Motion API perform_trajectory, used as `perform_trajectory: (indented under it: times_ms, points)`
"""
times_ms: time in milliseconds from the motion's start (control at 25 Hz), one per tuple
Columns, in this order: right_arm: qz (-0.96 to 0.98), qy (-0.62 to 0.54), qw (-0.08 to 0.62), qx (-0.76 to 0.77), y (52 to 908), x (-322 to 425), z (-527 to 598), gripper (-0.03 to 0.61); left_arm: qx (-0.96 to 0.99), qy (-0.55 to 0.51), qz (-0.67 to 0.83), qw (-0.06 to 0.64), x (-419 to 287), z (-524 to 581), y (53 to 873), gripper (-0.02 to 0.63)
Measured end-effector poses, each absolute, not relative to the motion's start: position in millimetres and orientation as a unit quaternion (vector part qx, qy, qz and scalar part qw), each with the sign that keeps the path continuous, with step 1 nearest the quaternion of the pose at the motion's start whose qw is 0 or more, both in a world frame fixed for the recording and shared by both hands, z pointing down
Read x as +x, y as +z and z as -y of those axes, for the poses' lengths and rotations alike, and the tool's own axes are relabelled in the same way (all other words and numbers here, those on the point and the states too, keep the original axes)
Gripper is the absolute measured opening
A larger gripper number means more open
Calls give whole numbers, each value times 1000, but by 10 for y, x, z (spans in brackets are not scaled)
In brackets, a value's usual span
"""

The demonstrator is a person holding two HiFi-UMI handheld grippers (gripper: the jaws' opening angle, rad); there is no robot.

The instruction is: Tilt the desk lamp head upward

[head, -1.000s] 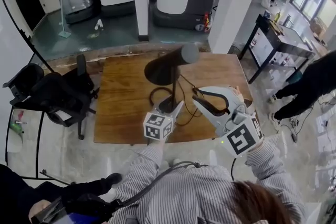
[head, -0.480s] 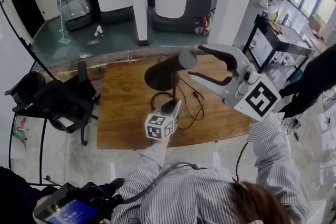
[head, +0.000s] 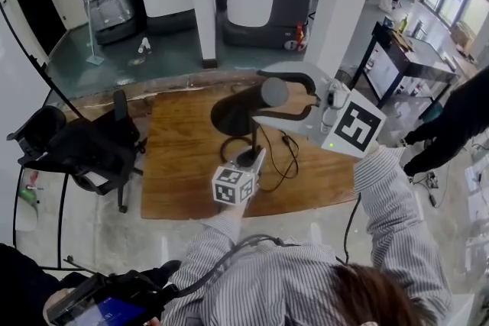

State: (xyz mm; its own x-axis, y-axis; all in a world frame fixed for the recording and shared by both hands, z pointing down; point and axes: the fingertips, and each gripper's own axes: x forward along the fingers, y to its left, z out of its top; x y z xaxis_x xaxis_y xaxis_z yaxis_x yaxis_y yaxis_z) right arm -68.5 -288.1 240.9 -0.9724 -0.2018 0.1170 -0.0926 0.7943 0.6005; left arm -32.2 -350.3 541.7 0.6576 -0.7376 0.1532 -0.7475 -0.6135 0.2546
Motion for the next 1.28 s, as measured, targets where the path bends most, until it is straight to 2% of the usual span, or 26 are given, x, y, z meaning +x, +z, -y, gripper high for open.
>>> perform_trajectory:
  times_ms: [520,1280]
  points:
    - [916,-382,70,97,2463,-677,2880,239,902,40,404,151,-273,3568,5439,25]
    - [831,-498,2,249,2662,-606,2718,236,902,41,400,159,-275,3556,5442,26]
